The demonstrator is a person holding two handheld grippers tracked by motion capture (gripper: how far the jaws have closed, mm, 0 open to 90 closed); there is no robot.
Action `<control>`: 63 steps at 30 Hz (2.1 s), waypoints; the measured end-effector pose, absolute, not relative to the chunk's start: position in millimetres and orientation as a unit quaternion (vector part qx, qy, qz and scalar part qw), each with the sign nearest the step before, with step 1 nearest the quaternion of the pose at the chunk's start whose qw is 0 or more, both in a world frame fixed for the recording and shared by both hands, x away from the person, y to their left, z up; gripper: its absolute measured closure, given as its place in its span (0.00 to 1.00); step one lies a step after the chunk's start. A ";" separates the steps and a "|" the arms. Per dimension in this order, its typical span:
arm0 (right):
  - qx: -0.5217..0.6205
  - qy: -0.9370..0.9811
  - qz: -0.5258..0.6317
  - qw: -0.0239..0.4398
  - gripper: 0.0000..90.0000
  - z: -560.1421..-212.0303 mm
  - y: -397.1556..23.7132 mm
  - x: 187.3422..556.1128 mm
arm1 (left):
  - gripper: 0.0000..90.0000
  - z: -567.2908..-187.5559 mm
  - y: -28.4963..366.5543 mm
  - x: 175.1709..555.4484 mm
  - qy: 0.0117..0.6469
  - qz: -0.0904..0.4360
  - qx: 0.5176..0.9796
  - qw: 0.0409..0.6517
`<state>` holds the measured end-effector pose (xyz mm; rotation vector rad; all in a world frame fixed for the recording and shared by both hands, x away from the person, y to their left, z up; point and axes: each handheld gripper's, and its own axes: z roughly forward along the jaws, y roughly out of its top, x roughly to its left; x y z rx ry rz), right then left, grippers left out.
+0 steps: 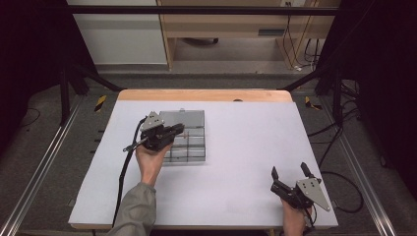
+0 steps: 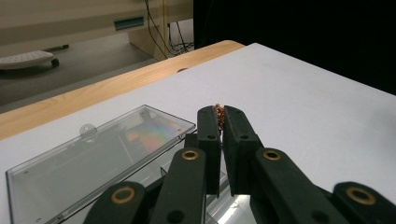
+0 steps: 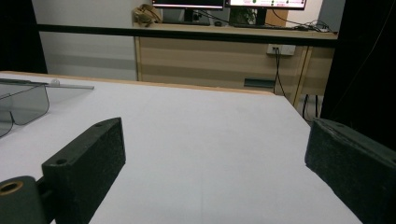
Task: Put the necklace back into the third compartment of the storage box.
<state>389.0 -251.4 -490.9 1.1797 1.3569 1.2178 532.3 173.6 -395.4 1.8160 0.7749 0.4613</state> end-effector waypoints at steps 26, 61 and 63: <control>0.483 0.553 0.495 0.464 0.06 -490.8 -251.3 389.4 | 0.94 -431.7 136.0 560.4 0.360 0.184 0.801 0.440; 0.483 0.553 0.495 0.464 0.06 -490.8 -251.5 389.8 | 0.94 -449.6 114.2 585.9 0.378 0.135 0.857 0.324; 0.483 0.553 0.495 0.464 0.06 -490.8 -251.5 389.7 | 0.94 -449.5 114.2 585.9 0.377 0.134 0.857 0.324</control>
